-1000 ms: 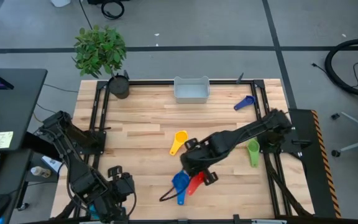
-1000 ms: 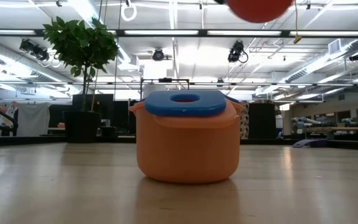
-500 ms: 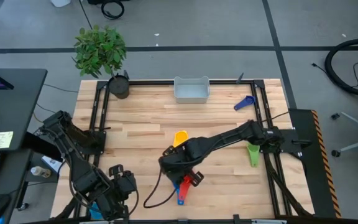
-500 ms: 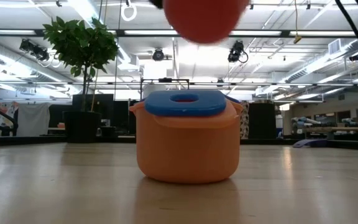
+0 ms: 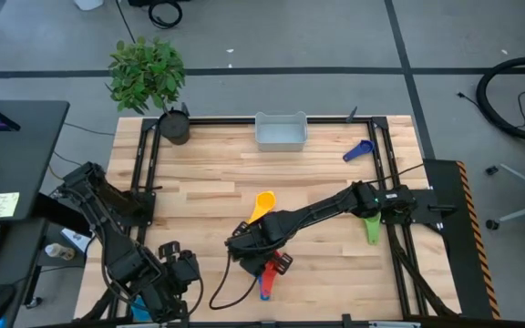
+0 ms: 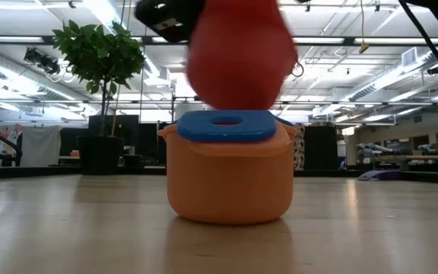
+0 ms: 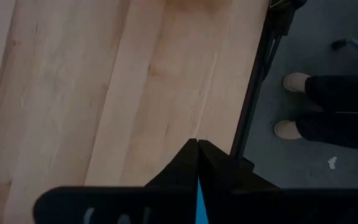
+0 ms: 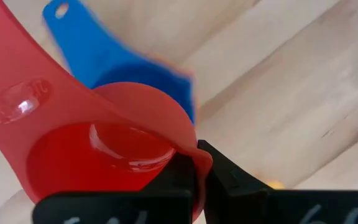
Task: Nest measuring cups in basket
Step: Stack the red measuring cup on top of the blue measuring cup, then stack the light blue measuring cup on top of the red measuring cup
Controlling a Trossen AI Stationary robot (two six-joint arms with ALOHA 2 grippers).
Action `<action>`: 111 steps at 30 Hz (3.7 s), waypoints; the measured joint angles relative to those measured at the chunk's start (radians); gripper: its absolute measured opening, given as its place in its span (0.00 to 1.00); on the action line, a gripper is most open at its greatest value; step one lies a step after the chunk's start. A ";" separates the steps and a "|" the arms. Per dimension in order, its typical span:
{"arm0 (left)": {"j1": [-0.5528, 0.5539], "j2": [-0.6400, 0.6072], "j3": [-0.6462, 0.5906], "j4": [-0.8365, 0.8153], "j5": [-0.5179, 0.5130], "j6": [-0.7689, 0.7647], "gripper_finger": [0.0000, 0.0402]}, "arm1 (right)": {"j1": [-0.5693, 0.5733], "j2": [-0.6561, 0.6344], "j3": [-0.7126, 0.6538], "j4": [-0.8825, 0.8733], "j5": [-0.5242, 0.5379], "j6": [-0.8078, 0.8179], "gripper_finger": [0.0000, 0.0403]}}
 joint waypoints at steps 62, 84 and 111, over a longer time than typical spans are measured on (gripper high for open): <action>0.001 0.000 0.000 0.005 0.000 -0.025 0.04 | -0.032 0.002 -0.178 0.016 -0.017 -0.035 0.28; 0.001 0.000 0.000 -0.002 0.097 -0.017 0.04 | 0.001 -0.119 0.024 -0.199 0.239 0.070 0.30; -0.286 0.000 0.000 -0.019 0.057 -1.058 0.08 | 0.116 -0.581 0.024 -0.192 0.273 0.541 0.30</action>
